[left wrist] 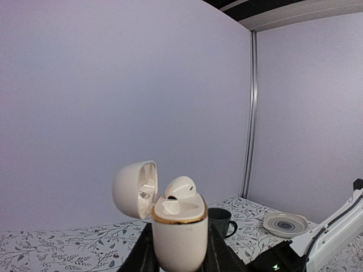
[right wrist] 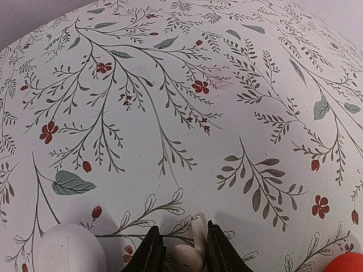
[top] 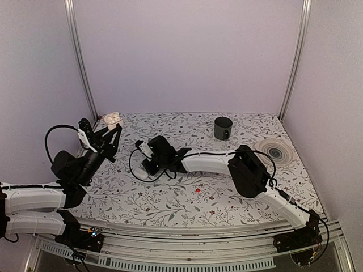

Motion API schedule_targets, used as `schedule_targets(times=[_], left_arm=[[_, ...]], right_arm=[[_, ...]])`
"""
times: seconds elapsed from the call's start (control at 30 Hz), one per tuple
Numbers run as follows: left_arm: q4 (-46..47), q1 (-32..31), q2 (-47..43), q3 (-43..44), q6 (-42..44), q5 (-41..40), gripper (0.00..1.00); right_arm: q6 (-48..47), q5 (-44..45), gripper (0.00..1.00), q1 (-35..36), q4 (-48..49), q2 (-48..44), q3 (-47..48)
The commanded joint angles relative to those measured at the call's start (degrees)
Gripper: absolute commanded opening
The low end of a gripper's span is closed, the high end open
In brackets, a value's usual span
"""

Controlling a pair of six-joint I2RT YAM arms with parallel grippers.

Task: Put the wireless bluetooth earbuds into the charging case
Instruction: Pick up the left earbud from the center of the board.

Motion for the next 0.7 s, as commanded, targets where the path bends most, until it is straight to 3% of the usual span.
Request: schedule_targets(times=[0.0,0.37,0.5,0.67], left_arm=[[1.8,0.8,0.1,0.2,-0.4,0.2,0.0],[2.0,0.8,1.1,0.5,-0.7,0.5,0.0],[3.0,0.8,2.3,0.5,-0.7,0.7,0.0],[4.5,0.8,6.1,1.8,0.4,3.2,0.0]], right_arm=[[-1.0,0.7,0.26,0.6,-2.0,-2.4,-3.5],[-0.2,0.6,0.14,0.4,-1.1,-5.2,-5.6],[3.1,-2.2,0.12,-1.4,-0.3,-9.9,-11.3],[8.9,-7.8,0.11,-4.8,2.9,-20.6,-25.1]])
